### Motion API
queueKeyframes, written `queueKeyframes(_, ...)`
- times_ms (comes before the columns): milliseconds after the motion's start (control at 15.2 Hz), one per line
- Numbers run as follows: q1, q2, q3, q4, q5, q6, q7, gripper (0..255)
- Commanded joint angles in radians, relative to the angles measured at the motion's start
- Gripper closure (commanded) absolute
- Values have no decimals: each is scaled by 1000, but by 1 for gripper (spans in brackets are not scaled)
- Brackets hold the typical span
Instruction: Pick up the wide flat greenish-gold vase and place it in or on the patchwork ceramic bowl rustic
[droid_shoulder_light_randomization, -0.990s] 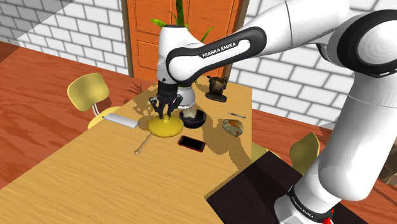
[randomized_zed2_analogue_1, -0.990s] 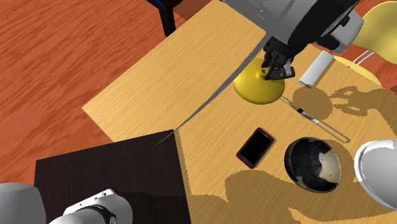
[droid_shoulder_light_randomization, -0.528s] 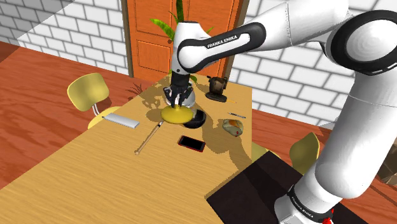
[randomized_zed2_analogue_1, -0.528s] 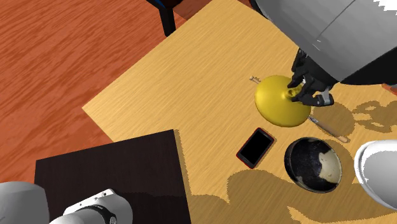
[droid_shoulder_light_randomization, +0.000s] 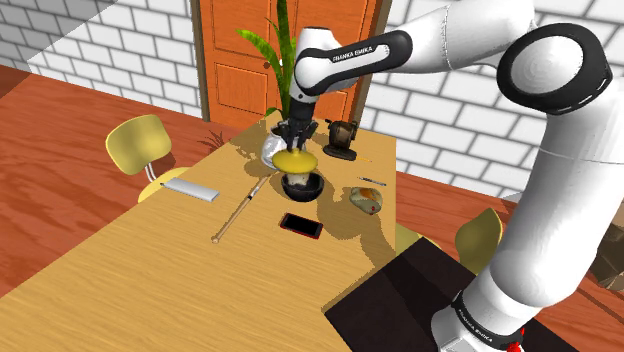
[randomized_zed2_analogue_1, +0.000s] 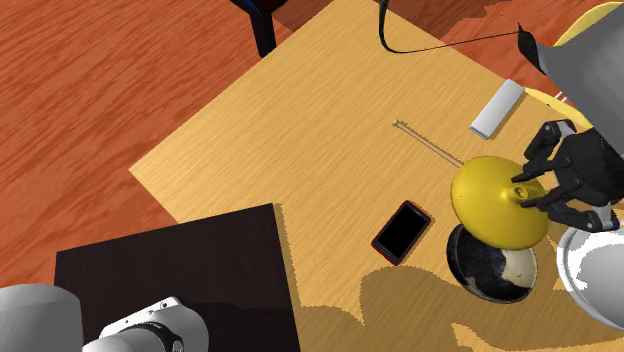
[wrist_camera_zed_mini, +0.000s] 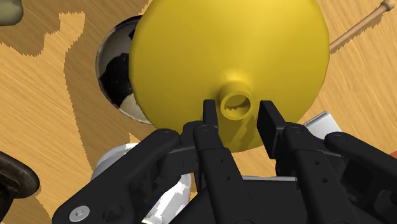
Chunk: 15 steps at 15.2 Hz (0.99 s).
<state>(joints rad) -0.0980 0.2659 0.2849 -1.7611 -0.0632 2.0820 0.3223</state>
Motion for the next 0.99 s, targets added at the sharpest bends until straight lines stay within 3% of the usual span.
queueKeyframes(0,-23,22,-14,39,1,-18,-41,255)
queueKeyframes(396,-85,109,-51,192,1,-85,-149,255)
queueKeyframes(924,-84,138,-55,125,-8,10,-145,255)
